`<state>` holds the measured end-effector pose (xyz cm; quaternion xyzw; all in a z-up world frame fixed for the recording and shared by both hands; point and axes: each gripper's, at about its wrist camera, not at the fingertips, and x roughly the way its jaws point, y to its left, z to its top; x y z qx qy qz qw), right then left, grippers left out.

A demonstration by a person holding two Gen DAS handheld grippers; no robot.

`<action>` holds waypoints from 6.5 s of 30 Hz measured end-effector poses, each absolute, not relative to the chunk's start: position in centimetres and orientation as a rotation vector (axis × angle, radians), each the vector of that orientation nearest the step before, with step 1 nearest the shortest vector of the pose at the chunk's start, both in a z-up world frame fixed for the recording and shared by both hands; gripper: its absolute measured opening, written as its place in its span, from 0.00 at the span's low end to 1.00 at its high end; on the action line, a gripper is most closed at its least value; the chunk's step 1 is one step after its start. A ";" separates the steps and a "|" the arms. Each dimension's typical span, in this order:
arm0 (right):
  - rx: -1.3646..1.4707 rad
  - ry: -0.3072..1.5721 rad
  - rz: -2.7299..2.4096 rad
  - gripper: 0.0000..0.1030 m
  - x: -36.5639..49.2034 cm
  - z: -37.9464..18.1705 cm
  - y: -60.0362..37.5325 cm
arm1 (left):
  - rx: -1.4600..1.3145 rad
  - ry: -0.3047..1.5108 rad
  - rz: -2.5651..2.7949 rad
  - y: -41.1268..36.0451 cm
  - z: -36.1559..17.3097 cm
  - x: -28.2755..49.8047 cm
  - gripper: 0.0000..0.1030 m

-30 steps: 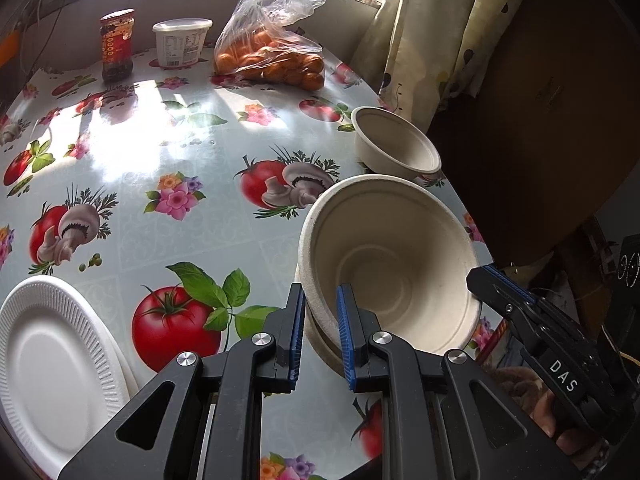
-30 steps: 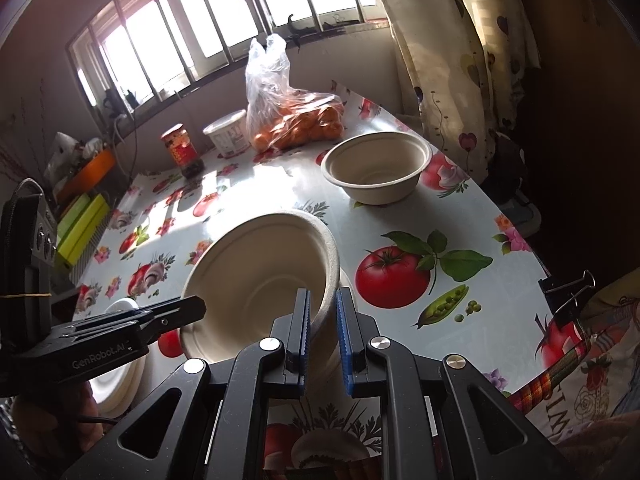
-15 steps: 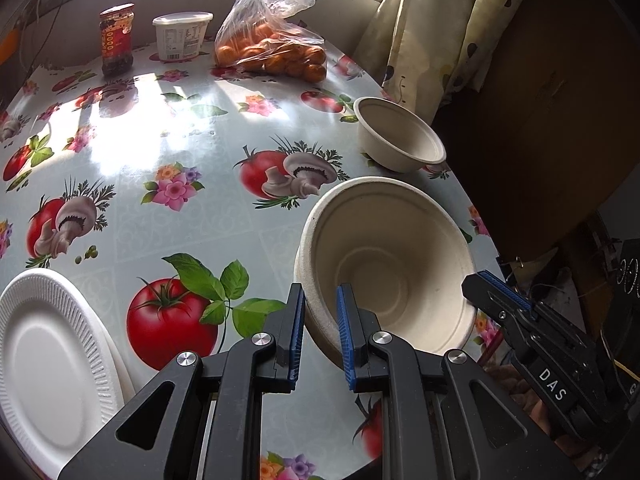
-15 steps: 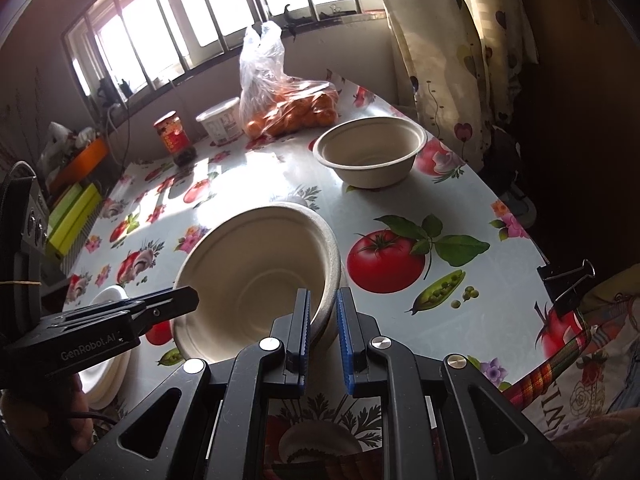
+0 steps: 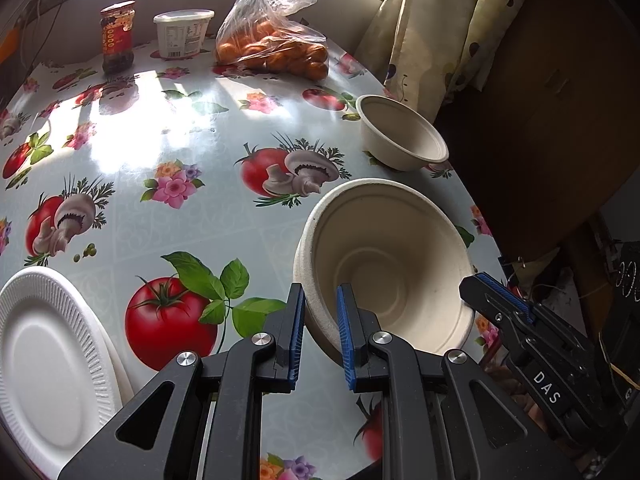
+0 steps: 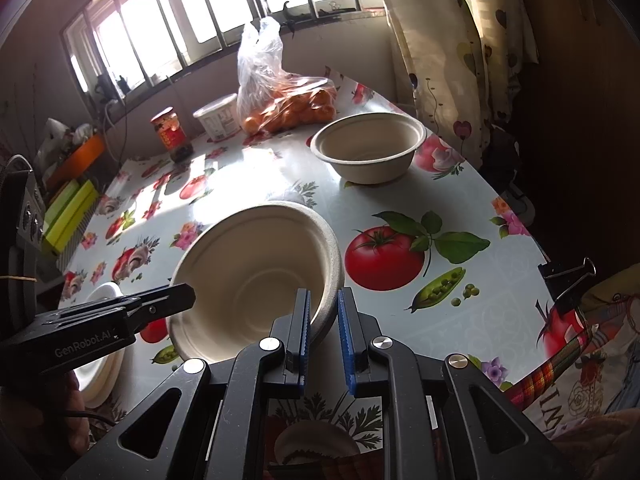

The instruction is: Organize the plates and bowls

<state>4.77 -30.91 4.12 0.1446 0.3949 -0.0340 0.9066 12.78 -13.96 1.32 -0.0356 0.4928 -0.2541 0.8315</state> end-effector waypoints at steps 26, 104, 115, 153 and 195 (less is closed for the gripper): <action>0.300 0.821 -0.066 0.18 4.8 3.9 -30.9 | -0.071 1.032 -0.550 -14.0 1.5 12.7 0.22; 0.368 0.779 -0.174 0.33 14.7 5.1 -41.9 | -0.007 0.979 -0.616 -21.6 4.6 27.2 0.36; 0.391 0.814 -0.165 0.33 17.0 3.7 -42.8 | -0.029 1.056 -0.660 -23.6 2.6 29.6 0.36; 0.400 0.835 -0.144 0.19 17.9 2.5 -42.6 | 0.004 1.090 -0.678 -25.4 1.1 29.6 0.18; 0.408 0.833 -0.130 0.19 17.9 2.5 -42.4 | -0.105 1.137 -0.712 -25.5 0.4 30.6 0.18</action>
